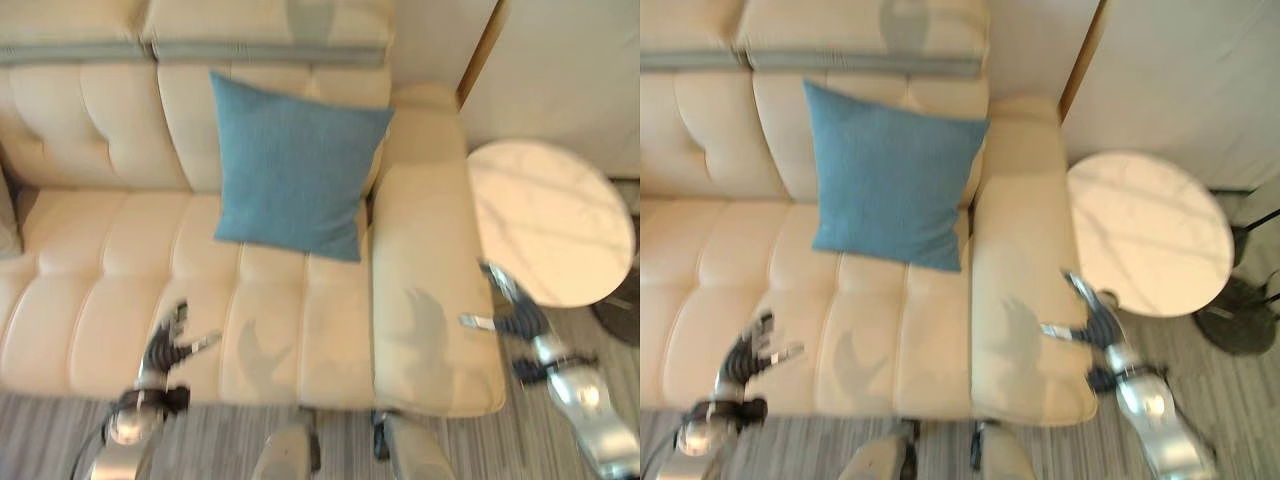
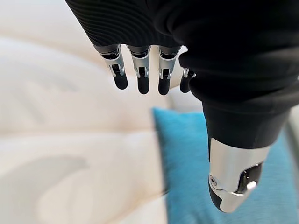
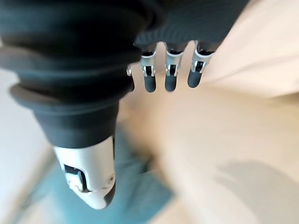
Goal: Pick up all the scattered cushions and arrange them neatly on the sofa.
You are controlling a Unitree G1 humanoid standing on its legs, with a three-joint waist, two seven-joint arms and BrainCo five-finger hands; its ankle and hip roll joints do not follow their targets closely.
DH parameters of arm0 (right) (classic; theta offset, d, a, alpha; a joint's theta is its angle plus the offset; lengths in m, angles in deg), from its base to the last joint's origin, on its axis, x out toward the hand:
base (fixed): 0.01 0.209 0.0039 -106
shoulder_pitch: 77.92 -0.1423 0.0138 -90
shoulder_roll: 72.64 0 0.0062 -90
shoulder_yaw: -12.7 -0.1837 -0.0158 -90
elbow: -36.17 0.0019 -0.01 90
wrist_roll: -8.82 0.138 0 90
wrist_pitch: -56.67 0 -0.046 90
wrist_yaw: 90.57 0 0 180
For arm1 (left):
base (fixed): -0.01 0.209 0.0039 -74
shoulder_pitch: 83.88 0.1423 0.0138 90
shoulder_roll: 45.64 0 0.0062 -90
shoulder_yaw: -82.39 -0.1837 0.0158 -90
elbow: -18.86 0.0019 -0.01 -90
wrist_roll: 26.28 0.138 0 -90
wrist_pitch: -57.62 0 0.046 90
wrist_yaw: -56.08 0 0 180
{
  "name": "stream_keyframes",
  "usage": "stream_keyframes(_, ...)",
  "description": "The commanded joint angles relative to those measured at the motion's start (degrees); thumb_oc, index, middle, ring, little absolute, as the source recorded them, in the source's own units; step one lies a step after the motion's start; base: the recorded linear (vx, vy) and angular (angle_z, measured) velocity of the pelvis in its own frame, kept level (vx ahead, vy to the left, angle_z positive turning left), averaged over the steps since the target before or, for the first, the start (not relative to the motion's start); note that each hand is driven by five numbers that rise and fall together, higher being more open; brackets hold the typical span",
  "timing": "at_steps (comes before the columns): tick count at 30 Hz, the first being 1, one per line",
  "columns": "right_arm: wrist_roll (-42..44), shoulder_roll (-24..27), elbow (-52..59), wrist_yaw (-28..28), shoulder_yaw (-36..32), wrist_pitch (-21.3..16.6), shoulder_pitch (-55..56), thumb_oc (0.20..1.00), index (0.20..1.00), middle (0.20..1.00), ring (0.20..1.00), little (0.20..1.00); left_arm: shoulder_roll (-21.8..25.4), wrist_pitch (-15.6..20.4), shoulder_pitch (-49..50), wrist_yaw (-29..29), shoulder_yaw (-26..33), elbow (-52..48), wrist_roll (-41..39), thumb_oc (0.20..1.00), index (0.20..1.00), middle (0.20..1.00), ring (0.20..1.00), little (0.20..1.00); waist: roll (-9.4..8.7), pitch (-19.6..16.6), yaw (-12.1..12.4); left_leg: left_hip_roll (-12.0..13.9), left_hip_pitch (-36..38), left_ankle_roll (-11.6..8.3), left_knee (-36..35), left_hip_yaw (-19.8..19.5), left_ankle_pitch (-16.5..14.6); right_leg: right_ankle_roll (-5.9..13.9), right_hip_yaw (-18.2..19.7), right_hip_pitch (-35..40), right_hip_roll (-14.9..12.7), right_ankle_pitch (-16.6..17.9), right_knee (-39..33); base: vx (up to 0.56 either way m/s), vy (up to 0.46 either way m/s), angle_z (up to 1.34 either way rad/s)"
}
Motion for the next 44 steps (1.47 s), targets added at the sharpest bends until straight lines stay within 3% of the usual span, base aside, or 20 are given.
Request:
stream_keyframes(1, -2.3, -1.0, -7.3, -2.6, 1.8, 0.3, -6.9, 1.0, 1.0, 1.0, 1.0, 1.0, -0.3, -0.2, -4.6, 3.6, 0.4, 4.3, -0.6, 1.0, 1.0, 1.0, 1.0, 1.0, -0.18, -2.6, -1.5, -4.2, 2.5, 0.11, 0.3, 0.6, -4.5, 5.27, -1.1, 4.2, -0.6, 1.1, -5.1, 0.03, 0.044, -0.16)
stream_keyframes(4, -0.6, -6.5, -20.6, -2.0, 0.7, 1.9, -4.5, 1.0, 1.0, 1.0, 1.0, 1.0, -2.6, -1.5, -2.9, 4.1, -0.4, 13.5, 3.4, 1.0, 1.0, 1.0, 1.0, 1.0, -0.82, -5.1, -2.9, -4.0, 5.2, 0.31, -0.5, 2.5, -5.5, 5.82, 0.5, 6.0, 0.0, 2.3, -6.9, -0.02, 0.044, -0.27)
stream_keyframes(6, -0.1, -7.2, -22.8, -1.9, 0.7, 1.9, -4.6, 1.0, 1.0, 1.0, 1.0, 1.0, -2.7, -1.7, -2.7, 4.2, -0.6, 15.0, 3.9, 1.0, 1.0, 1.0, 1.0, 1.0, -0.99, -5.1, -3.1, -3.9, 5.4, 0.39, -0.5, 2.9, -5.7, 6.13, 1.2, 5.8, 0.2, 2.7, -6.7, -0.14, 0.029, -0.48)
stream_keyframes(7, 0.8, -8.1, -26.3, -1.6, 1.3, 2.2, -5.4, 1.0, 1.0, 1.0, 1.0, 1.0, -2.0, -1.8, -3.4, 3.2, -0.5, 17.2, 4.6, 1.0, 1.0, 1.0, 1.0, 1.0, -1.23, -4.0, -3.9, -3.4, 5.3, 0.62, -0.5, 4.2, -5.4, 7.43, 2.5, 3.9, 0.7, 4.4, -3.4, -0.28, -0.007, -0.5)
stream_keyframes(8, 1.3, -8.4, -27.1, -1.3, 1.6, 2.2, -6.2, 1.0, 1.0, 1.0, 1.0, 1.0, -1.4, -1.7, -4.2, 2.7, -0.7, 17.5, 5.2, 1.0, 1.0, 1.0, 1.0, 1.0, -1.04, -3.4, -3.8, -2.6, 4.6, 0.63, -0.5, 4.3, -4.6, 7.37, 2.8, 2.7, 1.4, 3.6, -0.3, -0.4, -0.007, -0.65)
stream_keyframes(10, 2.2, -9.0, -28.0, -1.0, 2.6, 1.9, -6.4, 1.0, 1.0, 1.0, 1.0, 1.0, -0.1, -1.7, -5.5, 2.0, -1.0, 17.3, 6.2, 1.0, 1.0, 1.0, 1.0, 1.0, 0.0, -1.7, -3.3, -0.6, 3.6, 0.7, -0.5, 4.7, -2.6, 6.27, 1.4, 2.7, 1.9, -2.0, 8.6, -0.37, -0.019, -0.69)
stream_keyframes(12, 2.6, -9.5, -28.3, -0.9, 2.5, 1.8, -5.5, 1.0, 1.0, 1.0, 1.0, 1.0, 0.7, -1.7, -6.0, 1.8, -1.4, 17.2, 6.8, 1.0, 1.0, 1.0, 1.0, 1.0, 0.66, -2.0, -2.6, 0.5, 2.4, 0.65, -0.5, 4.7, -1.3, 4.78, 0.9, 4.6, 1.1, -5.0, 16.3, -0.35, -0.069, -0.2)
stream_keyframes(15, 1.3, -9.7, -29.5, -0.1, 2.2, 1.7, -4.7, 1.0, 1.0, 1.0, 1.0, 1.0, 0.6, -2.1, -6.0, 0.6, -1.9, 17.7, 9.0, 1.0, 1.0, 1.0, 1.0, 1.0, 0.69, -3.1, -1.8, 1.0, 0.1, 0.01, -0.5, 4.1, 1.0, 4.84, 3.0, 8.6, 0.4, -4.0, 23.1, -0.28, -0.106, 0.02)
stream_keyframes(17, 1.0, -9.6, -29.0, -0.2, 2.7, 1.7, -5.1, 1.0, 1.0, 1.0, 1.0, 1.0, 0.3, -1.8, -6.3, 0.4, -2.5, 17.4, 8.9, 1.0, 1.0, 1.0, 1.0, 1.0, 0.51, -3.2, -1.4, 1.0, -0.8, -0.22, -0.5, 3.9, 1.5, 4.44, 3.1, 8.8, 1.0, -4.5, 21.3, -0.22, -0.126, 0.0)
stream_keyframes(18, 1.2, -9.5, -29.7, 0.5, 3.0, 2.1, -6.1, 1.0, 1.0, 1.0, 1.0, 1.0, -0.3, -1.5, -7.2, 0.1, -3.3, 17.0, 8.5, 1.0, 1.0, 1.0, 1.0, 1.0, -0.12, -3.3, -0.3, 1.1, -4.9, -1.54, -0.5, 3.6, 4.4, 2.63, 3.3, 13.9, 3.1, -10.8, 11.3, -0.29, -0.194, 0.01)
stream_keyframes(19, 1.8, -9.6, -29.2, 0.8, 2.5, 2.2, -6.3, 1.0, 1.0, 1.0, 1.0, 1.0, -0.5, -1.6, -7.2, 0.0, -3.3, 16.7, 8.3, 1.0, 1.0, 1.0, 1.0, 1.0, -0.04, -3.1, 0.0, 1.7, -6.8, -2.51, -0.5, 3.5, 5.7, 1.36, 3.3, 14.6, 4.5, -13.2, 7.2, -0.29, -0.194, 0.09)
stream_keyframes(20, 1.8, -9.6, -29.2, 0.8, 2.6, 2.2, -6.3, 1.0, 1.0, 1.0, 1.0, 1.0, -0.5, -1.6, -7.2, 0.0, -3.3, 16.7, 8.3, 1.0, 1.0, 1.0, 1.0, 1.0, -0.03, -3.1, -0.1, 1.7, -6.8, -2.51, -0.5, 3.5, 5.7, 1.36, 3.2, 14.6, 4.5, -13.2, 7.2, -0.24, -0.123, 0.24)
stream_keyframes(22, 2.3, -8.7, -28.8, 1.3, 2.1, 2.1, -6.5, 1.0, 1.0, 1.0, 1.0, 1.0, -1.2, -1.7, -7.9, -0.2, -3.4, 16.2, 6.9, 1.0, 1.0, 1.0, 1.0, 1.0, 0.79, -2.2, -0.1, 2.2, -9.8, -4.44, -0.5, 4.0, 7.8, 0.4, 2.6, 14.2, 5.8, -13.2, 2.4, -0.43, -0.128, 0.14)
stream_keyframes(24, 1.3, -7.2, -29.5, 2.0, 2.4, 3.0, -8.2, 1.0, 1.0, 1.0, 1.0, 1.0, -1.7, -1.6, -9.0, -0.5, -3.6, 16.2, 7.3, 1.0, 1.0, 1.0, 1.0, 1.0, 0.61, -0.3, -0.6, 0.4, -11.0, -4.42, 4.4, 2.0, 5.2, 0.5, 1.3, 12.0, 4.7, -10.3, 0.9, -0.6, -0.068, 0.27)
stream_keyframes(27, 1.0, -6.5, -28.0, 1.5, 2.5, 2.8, -7.5, 1.0, 1.0, 1.0, 1.0, 1.0, -1.3, -1.5, -8.2, 0.4, -3.9, 15.5, 8.4, 1.0, 1.0, 1.0, 1.0, 1.0, -1.85, -0.5, -1.8, -1.6, -7.9, -2.55, 14.0, -1.2, -4.3, 1.54, 0.5, 10.2, 1.0, -5.8, -1.2, -0.34, 0.0, 0.38)
stream_keyframes(29, 0.6, -6.1, -28.3, 1.1, 2.9, 2.7, -7.3, 1.0, 1.0, 1.0, 1.0, 1.0, -1.5, -1.5, -8.1, 0.3, -3.6, 16.0, 8.3, 1.0, 1.0, 1.0, 1.0, 1.0, -2.64, -1.0, -2.2, -2.2, -3.7, -2.23, 16.8, -3.2, -9.4, 1.69, 0.4, 9.6, -0.1, -4.4, -2.6, -0.2, 0.026, 0.18)
stream_keyframes(30, 0.4, -6.3, -28.3, 1.1, 2.8, 2.6, -7.2, 1.0, 1.0, 1.0, 1.0, 1.0, -1.8, -1.5, -8.1, 0.0, -3.5, 16.4, 8.3, 1.0, 1.0, 1.0, 1.0, 1.0, -2.31, -1.7, -2.6, -1.5, -0.3, -2.38, 15.2, -3.6, -10.1, 1.99, 0.2, 9.6, 0.1, -4.0, -3.6, -0.11, 0.043, 0.01)
stream_keyframes(33, 0.0, -6.8, -28.9, 1.2, 3.3, 2.7, -7.5, 1.0, 1.0, 1.0, 1.0, 1.0, -2.1, -1.7, -8.7, -0.3, -4.4, 16.5, 8.7, 1.0, 1.0, 1.0, 1.0, 1.0, -1.41, -3.6, -3.1, -0.8, 2.6, -2.14, 9.0, -3.8, -8.1, 2.1, -0.7, 9.8, 0.8, -3.8, -4.5, -0.07, 0.064, 0.1)
stream_keyframes(38, -1.3, -6.7, -29.8, 1.0, 4.4, 3.1, -7.6, 1.0, 1.0, 1.0, 1.0, 1.0, -1.2, -2.0, -7.9, 0.1, -4.6, 16.7, 10.8, 1.0, 1.0, 1.0, 1.0, 1.0, -1.03, -5.5, -2.9, -1.7, 6.9, -1.62, 2.0, -5.1, -6.8, 2.34, -0.7, 11.2, 1.4, -3.6, -5.5, -0.02, 0.054, 0.1)
stream_keyframes(44, -2.6, -6.7, -30.3, 1.2, 4.9, 3.5, -8.1, 1.0, 1.0, 1.0, 1.0, 1.0, -1.7, -2.3, -6.4, 0.7, -3.4, 17.0, 9.2, 1.0, 1.0, 1.0, 1.0, 1.0, -0.93, -6.3, -1.8, -2.2, 9.0, -1.05, -0.1, -5.0, -6.4, 2.78, -0.4, 12.5, 1.3, -3.1, -5.9, -0.02, 0.043, -0.03)
